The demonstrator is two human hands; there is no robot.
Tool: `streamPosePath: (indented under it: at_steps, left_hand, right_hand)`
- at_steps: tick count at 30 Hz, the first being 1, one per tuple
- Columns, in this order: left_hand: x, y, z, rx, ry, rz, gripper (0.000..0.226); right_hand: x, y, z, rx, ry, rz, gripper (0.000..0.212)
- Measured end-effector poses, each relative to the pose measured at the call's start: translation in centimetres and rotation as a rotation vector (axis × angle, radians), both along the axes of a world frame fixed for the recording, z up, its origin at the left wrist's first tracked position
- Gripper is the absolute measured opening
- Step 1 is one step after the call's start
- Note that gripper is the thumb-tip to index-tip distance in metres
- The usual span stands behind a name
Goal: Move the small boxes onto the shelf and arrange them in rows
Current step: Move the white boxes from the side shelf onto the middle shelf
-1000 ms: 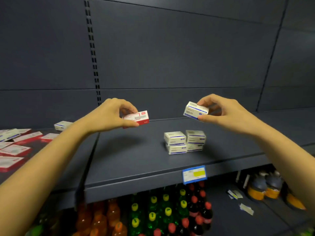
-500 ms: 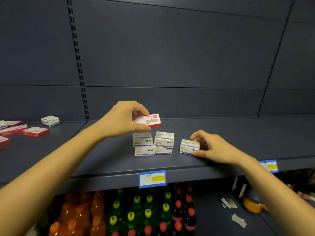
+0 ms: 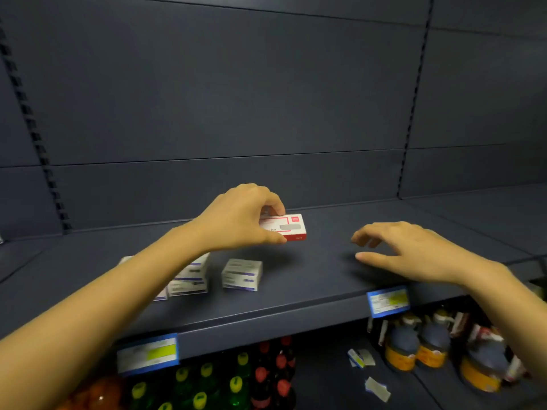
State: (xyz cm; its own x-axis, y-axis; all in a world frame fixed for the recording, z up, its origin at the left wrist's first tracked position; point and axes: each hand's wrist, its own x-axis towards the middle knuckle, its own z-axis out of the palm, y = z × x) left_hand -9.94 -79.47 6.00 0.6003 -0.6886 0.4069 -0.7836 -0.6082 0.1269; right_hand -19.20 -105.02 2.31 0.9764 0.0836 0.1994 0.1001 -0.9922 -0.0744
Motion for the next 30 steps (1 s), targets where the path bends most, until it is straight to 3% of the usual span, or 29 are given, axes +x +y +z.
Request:
streamPosePath:
  at_steps: [10,18,21,26,30]
  left_hand:
    - [-0.8,-14.3,-3.9,-0.067,0.186,0.055,0.039]
    - [-1.5,-18.2,-7.2,0.000,0.342,0.132,0.042]
    - [-2.5,-16.8,-6.6,-0.056,0.239,0.238,0.046]
    - [-4.8,-10.9,-4.4,-0.045,-0.054,0.491,0.029]
    - [-7.5,-4.7,-3.8,0.031,-0.121,0.697,0.029]
  right_hand:
    - [-1.6,-13.5,0.8,-0.158,0.086,0.057,0.035]
    - [-0.9,-16.4,0.7,-0.140,0.042,0.164,0.033]
    - [0.2,-15.4,0.9,-0.130,0.009,0.232,0.032]
    - [2.2,-11.3,0.9,-0.145,-0.033,0.366,0.033]
    - [3.3,-5.7,0.5,-0.118,-0.048,0.519,0.033]
